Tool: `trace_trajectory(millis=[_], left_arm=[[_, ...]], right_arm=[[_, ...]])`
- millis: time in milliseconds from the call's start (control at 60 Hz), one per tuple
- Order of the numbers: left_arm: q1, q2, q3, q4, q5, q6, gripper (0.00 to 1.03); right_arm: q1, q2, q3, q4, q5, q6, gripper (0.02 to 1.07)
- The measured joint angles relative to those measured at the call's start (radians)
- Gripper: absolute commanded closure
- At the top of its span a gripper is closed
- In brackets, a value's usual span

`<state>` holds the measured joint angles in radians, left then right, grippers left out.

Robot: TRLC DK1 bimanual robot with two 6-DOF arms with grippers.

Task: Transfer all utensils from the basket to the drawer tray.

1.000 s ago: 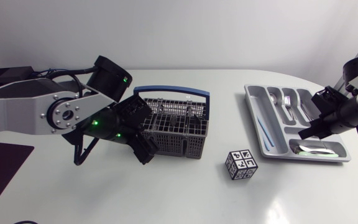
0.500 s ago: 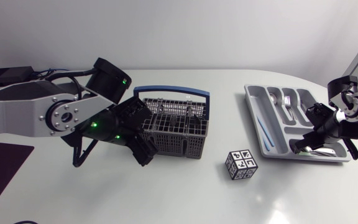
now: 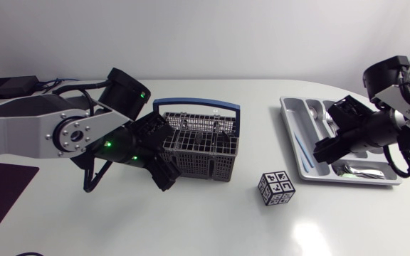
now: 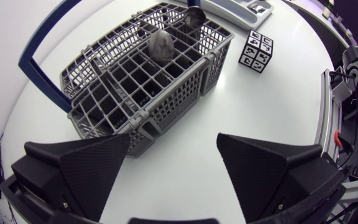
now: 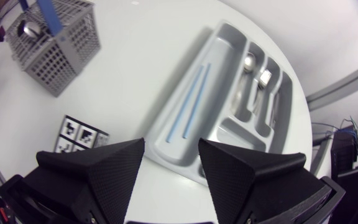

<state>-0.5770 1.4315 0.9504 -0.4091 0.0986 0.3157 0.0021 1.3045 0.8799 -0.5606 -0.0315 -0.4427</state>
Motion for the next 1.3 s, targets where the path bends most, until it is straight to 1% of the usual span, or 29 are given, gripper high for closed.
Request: trace_trajectory(millis=[100,217,350,517,750,1017,1233,1300], left_arm=[[0.000,0.000,-0.003,0.004,0.000,0.000,0.06],[0.000,0.000,-0.004,0.020,0.000,0.000,0.06],[0.000,0.000,-0.008,0.027,0.000,0.000,0.06],[0.004,0.000,-0.011,0.036,0.003,0.000,0.06],[0.027,-0.003,-0.053,0.115,0.037,-0.001,0.06],[0.071,-0.004,-0.080,0.210,0.089,-0.017,0.06],[0.082,-0.002,-0.082,0.233,0.106,-0.032,0.06],[0.082,-0.002,-0.082,0.236,0.107,-0.035,0.06]], right_arm=[[0.124,-0.016,0.024,-0.037,-0.025,0.076,0.41],[0.288,-0.014,0.076,-0.098,-0.092,0.197,0.41],[0.402,0.005,0.136,-0.106,-0.164,0.297,0.41],[0.515,0.076,0.225,-0.109,-0.182,0.399,0.41],[0.600,0.206,0.323,-0.091,-0.198,0.478,0.41],[0.612,0.311,0.377,0.017,-0.201,0.573,0.41],[0.622,0.347,0.396,0.073,-0.190,0.620,0.42],[0.629,0.370,0.404,0.095,-0.175,0.629,0.46]])
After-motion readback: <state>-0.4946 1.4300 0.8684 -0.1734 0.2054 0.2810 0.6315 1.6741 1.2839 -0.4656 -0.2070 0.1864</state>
